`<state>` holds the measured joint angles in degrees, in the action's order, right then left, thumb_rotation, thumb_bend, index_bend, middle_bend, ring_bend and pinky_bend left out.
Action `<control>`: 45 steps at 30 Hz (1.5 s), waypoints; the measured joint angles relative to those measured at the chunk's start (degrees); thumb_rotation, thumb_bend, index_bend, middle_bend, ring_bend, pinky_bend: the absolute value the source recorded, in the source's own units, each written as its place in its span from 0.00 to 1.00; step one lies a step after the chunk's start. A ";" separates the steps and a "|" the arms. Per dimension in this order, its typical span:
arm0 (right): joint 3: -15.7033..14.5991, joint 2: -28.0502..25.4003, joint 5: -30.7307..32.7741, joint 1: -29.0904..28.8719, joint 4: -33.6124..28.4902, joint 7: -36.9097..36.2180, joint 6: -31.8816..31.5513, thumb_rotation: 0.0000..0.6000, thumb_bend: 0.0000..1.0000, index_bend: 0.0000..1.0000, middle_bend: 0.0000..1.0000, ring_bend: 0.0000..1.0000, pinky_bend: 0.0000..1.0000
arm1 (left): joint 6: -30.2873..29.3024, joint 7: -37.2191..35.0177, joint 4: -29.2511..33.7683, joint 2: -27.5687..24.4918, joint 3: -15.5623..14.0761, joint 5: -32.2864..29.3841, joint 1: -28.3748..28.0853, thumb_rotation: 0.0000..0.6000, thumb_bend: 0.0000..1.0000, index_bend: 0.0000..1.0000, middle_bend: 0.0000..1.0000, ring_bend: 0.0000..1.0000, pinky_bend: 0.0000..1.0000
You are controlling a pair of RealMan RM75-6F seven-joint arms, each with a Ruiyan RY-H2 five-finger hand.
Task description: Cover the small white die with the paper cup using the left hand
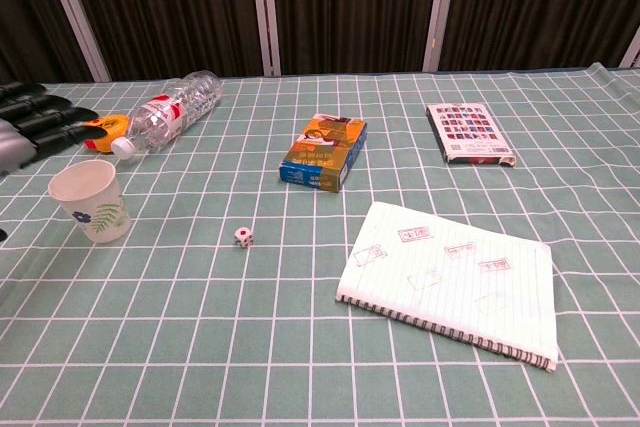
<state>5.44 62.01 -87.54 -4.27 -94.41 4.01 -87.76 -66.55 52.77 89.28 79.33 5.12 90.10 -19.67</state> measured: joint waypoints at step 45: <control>-0.02 0.45 1.25 -0.59 0.60 0.37 1.12 1.00 0.00 0.00 0.00 0.00 0.00 | -1.36 4.83 -14.61 12.44 1.42 -5.72 -7.89 1.00 0.00 0.54 0.46 0.42 0.48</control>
<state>5.42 62.46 -86.30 -4.86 -93.80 4.38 -86.64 -67.91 57.60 74.66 91.77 6.54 84.38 -27.56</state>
